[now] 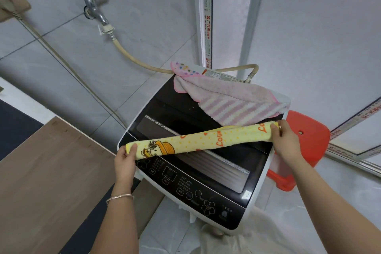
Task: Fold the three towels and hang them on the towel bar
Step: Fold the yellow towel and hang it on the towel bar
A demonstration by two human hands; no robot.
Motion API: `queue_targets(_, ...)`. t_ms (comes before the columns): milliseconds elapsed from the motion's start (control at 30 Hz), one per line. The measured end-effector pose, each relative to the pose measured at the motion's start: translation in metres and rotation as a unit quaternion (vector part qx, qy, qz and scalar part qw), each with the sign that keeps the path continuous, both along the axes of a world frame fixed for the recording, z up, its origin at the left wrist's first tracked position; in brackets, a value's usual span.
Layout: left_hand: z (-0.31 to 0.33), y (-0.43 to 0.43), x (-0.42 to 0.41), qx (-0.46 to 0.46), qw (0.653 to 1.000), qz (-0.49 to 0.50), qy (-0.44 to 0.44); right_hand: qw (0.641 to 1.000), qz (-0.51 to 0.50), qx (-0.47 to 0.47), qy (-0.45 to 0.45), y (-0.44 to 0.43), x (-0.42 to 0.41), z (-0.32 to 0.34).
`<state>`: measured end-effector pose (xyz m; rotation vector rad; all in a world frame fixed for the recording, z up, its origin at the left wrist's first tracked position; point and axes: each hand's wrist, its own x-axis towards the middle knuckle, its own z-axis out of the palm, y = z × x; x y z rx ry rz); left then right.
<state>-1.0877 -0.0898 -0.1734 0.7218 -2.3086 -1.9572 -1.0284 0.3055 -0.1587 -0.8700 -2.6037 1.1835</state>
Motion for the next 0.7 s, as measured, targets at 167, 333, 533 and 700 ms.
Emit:
queue_targets(167, -0.004, 0.003, -0.014, -0.069, 0.997, -0.015, -0.028, 0.998, -0.004, 0.047, -0.05, 0.001, -0.009, -0.003)
queue_targets(333, -0.015, 0.004, -0.014, -0.126, 0.989, -0.038, -0.073, 0.993, -0.002, 0.082, -0.089, 0.001, -0.013, -0.005)
queue_targets(533, -0.017, 0.007, 0.001, -0.117, 0.99, -0.02, -0.078, 0.992, 0.001, 0.084, -0.091, 0.004, -0.009, -0.007)
queue_targets(700, -0.016, 0.004, 0.019, -0.064, 0.995, -0.017, -0.075, 0.994, 0.002, 0.079, -0.073, 0.009, -0.004, -0.009)
